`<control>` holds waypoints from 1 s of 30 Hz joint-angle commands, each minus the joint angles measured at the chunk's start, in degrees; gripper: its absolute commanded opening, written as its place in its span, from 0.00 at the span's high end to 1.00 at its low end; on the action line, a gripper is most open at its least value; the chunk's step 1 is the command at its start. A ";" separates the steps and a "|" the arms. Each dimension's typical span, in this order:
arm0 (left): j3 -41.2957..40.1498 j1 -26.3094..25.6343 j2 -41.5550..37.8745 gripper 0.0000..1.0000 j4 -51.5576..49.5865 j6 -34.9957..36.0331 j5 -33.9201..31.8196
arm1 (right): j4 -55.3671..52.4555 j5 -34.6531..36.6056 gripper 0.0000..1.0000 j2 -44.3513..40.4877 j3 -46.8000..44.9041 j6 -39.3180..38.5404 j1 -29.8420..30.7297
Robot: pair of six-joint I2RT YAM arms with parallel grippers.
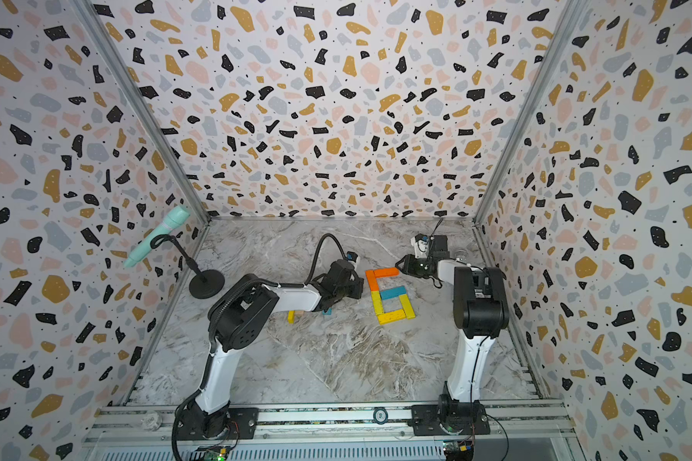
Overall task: Assemble the number 6 with building blocks
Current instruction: Adjust the building block at the center of the board, then move the building block to the center of the board.
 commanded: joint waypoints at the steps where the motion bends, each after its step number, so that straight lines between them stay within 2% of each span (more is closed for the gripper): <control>1: -0.35 0.79 -13.53 0.88 -2.69 3.54 -8.16 | -2.22 2.53 0.59 -10.71 -1.86 -1.61 3.91; 3: -4.95 1.09 -21.70 0.82 -3.57 4.46 -14.12 | -3.83 5.66 0.56 -14.65 -4.18 -2.13 8.32; 4: -7.43 1.35 -25.03 0.75 -3.66 4.76 -16.47 | -3.92 7.08 0.55 -16.20 -5.44 -1.70 10.57; 5: -10.65 1.85 -28.82 0.62 -3.39 4.65 -19.33 | -3.71 8.41 0.54 -17.96 -6.98 -1.18 13.22; 6: -14.04 2.60 -32.53 0.56 -2.64 4.50 -21.11 | -3.79 10.24 0.53 -19.38 -8.04 -0.45 16.23; 8: -19.74 4.79 -38.27 0.47 -1.30 3.56 -21.79 | -3.96 14.73 0.52 -21.17 -9.64 0.71 22.18; 11: -27.74 9.18 -43.88 0.27 2.44 1.10 -21.01 | -5.81 21.12 0.46 -21.20 -10.32 2.10 31.04; 13: -31.33 12.01 -45.25 0.20 3.97 -0.10 -19.73 | -7.19 24.87 0.43 -19.84 -10.16 3.15 35.52; 17: -36.29 15.18 -45.45 0.09 8.40 -0.20 -17.26 | -9.11 29.04 0.40 -15.18 -8.72 4.87 41.37; 23: -37.85 18.92 -45.94 0.00 7.91 0.94 -13.93 | -9.86 30.94 0.37 -7.13 -4.19 5.66 45.46; 30: -41.02 23.18 -50.02 0.00 8.28 0.31 -12.20 | -11.73 31.75 0.35 0.93 1.73 4.96 46.94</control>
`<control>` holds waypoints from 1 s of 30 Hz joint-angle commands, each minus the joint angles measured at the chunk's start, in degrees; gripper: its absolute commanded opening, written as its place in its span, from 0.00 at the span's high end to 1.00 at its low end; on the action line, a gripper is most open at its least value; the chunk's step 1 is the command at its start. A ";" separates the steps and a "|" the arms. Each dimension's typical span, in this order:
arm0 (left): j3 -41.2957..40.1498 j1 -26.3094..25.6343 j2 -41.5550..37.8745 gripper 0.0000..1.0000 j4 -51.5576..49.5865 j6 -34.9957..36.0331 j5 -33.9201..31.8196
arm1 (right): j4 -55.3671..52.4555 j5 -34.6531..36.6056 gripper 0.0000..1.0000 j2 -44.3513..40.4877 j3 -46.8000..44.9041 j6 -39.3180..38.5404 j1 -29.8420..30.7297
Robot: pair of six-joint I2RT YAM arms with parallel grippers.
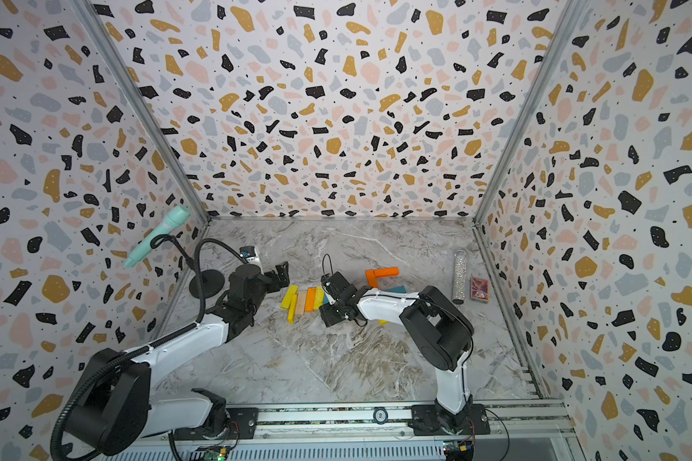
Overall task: Assemble the number 6 with building blocks
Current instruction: Move the building block to the center of the board.
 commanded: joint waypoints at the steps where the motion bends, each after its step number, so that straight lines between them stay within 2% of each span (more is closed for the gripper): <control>1: -1.75 1.60 -2.26 0.01 2.89 -0.29 1.54 | -3.18 1.89 0.35 2.23 3.04 0.20 0.61; 8: -3.24 2.78 -3.47 0.00 3.53 -0.19 2.17 | -6.85 4.54 0.36 5.02 6.22 0.59 -0.19; 17: -3.20 3.09 -2.61 0.01 3.79 -0.02 3.22 | -5.67 3.07 0.57 4.04 4.67 -2.96 -4.15; 25: -3.20 3.18 -2.06 0.00 3.70 0.04 3.13 | -8.14 2.54 0.59 9.24 11.45 -6.23 -5.25; 30: -3.01 3.18 -1.72 0.00 3.61 0.09 3.30 | -8.47 0.35 0.70 12.51 15.35 -7.78 -6.03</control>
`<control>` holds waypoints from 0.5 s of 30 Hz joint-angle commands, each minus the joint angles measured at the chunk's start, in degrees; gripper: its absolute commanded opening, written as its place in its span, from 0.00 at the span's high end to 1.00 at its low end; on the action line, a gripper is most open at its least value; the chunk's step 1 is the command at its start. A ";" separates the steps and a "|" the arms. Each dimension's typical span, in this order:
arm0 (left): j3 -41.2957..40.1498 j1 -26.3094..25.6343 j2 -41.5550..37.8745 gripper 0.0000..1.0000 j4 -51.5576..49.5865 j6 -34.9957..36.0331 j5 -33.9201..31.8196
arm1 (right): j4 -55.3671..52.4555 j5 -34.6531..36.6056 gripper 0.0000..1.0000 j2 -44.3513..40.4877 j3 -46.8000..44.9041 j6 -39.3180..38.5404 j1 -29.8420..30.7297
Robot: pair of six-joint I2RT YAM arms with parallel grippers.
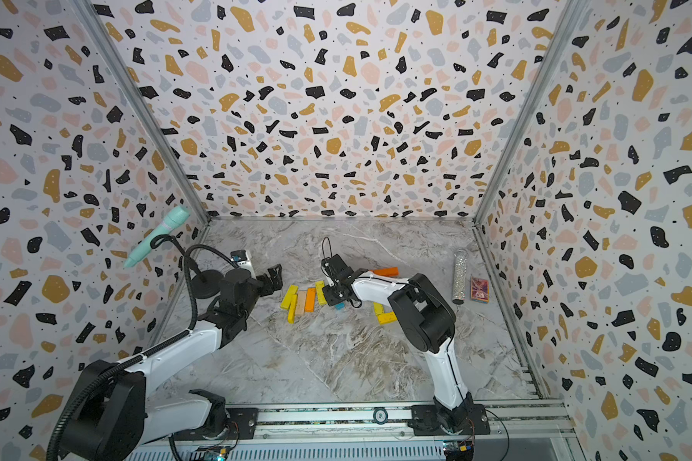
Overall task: Assemble the number 6 with building blocks
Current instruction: Move the building block to the center of the board.
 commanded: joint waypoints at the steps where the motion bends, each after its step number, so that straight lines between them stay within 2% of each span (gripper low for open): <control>1: -0.27 0.53 0.30 0.01 2.58 0.11 0.44 | -4.29 -2.36 0.71 3.19 2.15 -1.76 -0.10; 9: -0.43 0.57 -0.51 0.00 2.24 0.63 -0.54 | -5.27 -6.40 0.77 6.39 9.72 -3.99 5.45; 15: -0.74 0.66 -0.85 0.01 2.32 0.64 -0.82 | -6.16 -2.41 0.79 3.67 10.15 -10.63 3.97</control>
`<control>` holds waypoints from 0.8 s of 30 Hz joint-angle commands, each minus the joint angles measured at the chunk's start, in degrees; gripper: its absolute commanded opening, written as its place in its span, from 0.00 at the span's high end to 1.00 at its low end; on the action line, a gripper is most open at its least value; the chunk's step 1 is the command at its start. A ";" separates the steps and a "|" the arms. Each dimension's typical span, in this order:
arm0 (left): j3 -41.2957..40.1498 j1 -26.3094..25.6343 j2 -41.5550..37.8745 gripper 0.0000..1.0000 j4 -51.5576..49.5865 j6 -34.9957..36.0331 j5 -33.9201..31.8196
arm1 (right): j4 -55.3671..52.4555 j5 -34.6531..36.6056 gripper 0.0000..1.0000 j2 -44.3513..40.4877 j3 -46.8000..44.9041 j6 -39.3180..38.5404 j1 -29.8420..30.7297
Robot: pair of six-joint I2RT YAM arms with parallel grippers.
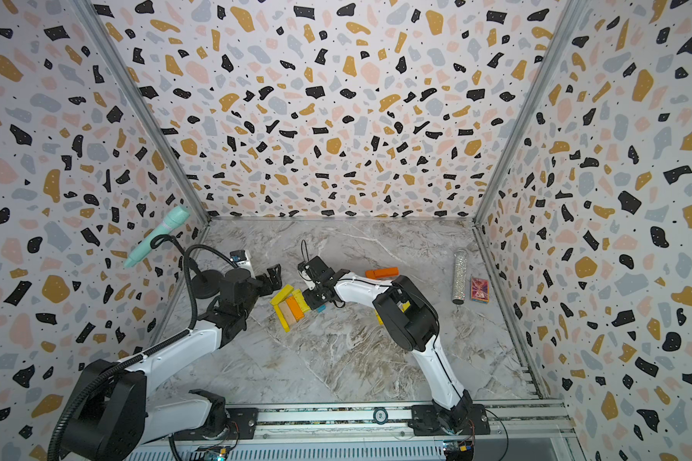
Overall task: Assemble the number 6 with building blocks
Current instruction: Move the building block to the center of the board.
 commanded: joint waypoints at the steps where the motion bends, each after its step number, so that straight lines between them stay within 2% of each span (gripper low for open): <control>1: -0.70 0.36 -0.87 0.00 2.37 0.44 -0.43 | -4.22 2.11 0.80 -2.47 1.45 -6.35 -2.86; 8: -0.27 0.36 -0.65 0.00 2.40 1.49 1.52 | -4.01 0.90 0.81 -3.68 2.78 -23.37 -7.58; 12: -0.17 0.36 -0.53 0.01 2.62 1.54 2.63 | -4.11 -0.35 0.81 -2.16 4.75 -30.24 -8.88; 19: -0.17 0.36 -0.38 0.01 2.63 1.58 2.81 | -4.53 -5.17 0.77 1.00 8.02 -35.13 -8.69; 24: -0.10 0.36 -0.56 0.01 2.60 1.54 3.12 | -5.06 -5.26 0.75 3.47 9.24 -36.49 -7.84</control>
